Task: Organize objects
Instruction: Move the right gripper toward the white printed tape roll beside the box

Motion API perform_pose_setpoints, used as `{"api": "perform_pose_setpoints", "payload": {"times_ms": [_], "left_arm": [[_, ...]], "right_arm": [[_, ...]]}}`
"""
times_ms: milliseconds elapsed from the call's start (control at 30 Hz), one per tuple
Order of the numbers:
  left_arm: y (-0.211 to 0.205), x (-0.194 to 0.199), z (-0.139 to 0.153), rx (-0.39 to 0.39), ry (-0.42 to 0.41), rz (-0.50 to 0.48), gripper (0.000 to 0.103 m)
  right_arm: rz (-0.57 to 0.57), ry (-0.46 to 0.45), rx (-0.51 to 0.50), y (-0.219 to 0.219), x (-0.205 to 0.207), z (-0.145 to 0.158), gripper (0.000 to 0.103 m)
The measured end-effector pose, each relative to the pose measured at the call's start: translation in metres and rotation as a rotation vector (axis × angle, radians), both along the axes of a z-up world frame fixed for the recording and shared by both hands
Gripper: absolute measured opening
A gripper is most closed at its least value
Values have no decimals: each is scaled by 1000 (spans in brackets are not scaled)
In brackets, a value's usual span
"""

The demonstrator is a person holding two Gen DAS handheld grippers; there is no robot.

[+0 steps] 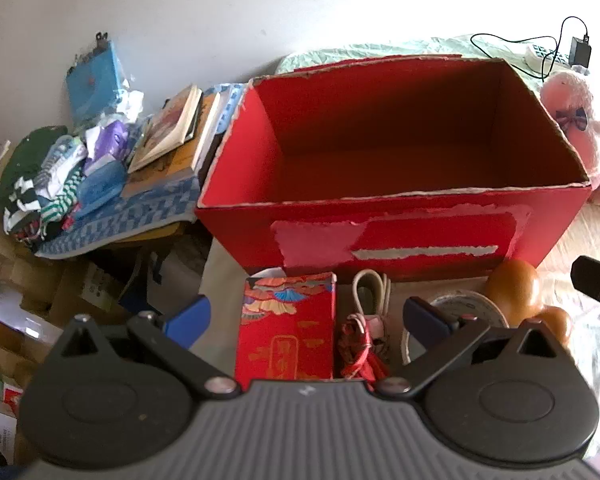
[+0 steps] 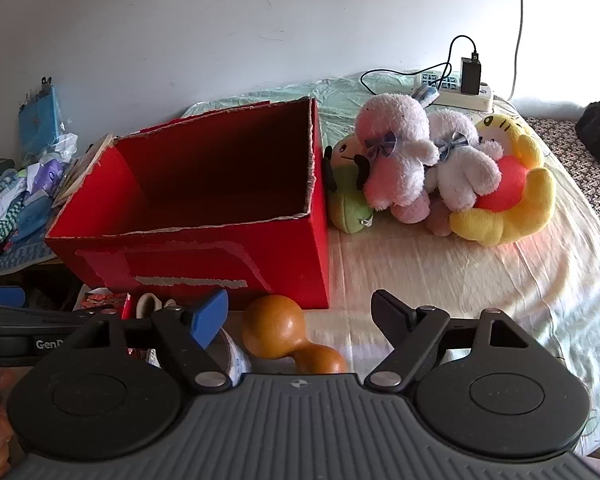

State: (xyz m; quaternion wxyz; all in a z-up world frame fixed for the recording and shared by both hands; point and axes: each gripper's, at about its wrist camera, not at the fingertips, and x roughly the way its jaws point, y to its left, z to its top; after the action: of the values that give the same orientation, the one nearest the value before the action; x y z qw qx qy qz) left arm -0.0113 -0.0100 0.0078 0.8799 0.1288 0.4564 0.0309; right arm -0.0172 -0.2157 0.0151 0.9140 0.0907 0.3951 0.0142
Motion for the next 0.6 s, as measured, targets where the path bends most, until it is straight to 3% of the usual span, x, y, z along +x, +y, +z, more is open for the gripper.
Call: {"api": "perform_pose_setpoints", "payload": {"times_ms": [333,400,600], "left_arm": [[-14,-13,1,40,-5,26,102],[-19,-13,-2,71,40,28,102],[-18,-13,-13,93,71,44,102]], "right_arm": [[49,1,64,-25,-7,-4,77],[56,-5,74,-25,-7,-6,72],[103,-8,126,-27,-7,-16,57]]}}
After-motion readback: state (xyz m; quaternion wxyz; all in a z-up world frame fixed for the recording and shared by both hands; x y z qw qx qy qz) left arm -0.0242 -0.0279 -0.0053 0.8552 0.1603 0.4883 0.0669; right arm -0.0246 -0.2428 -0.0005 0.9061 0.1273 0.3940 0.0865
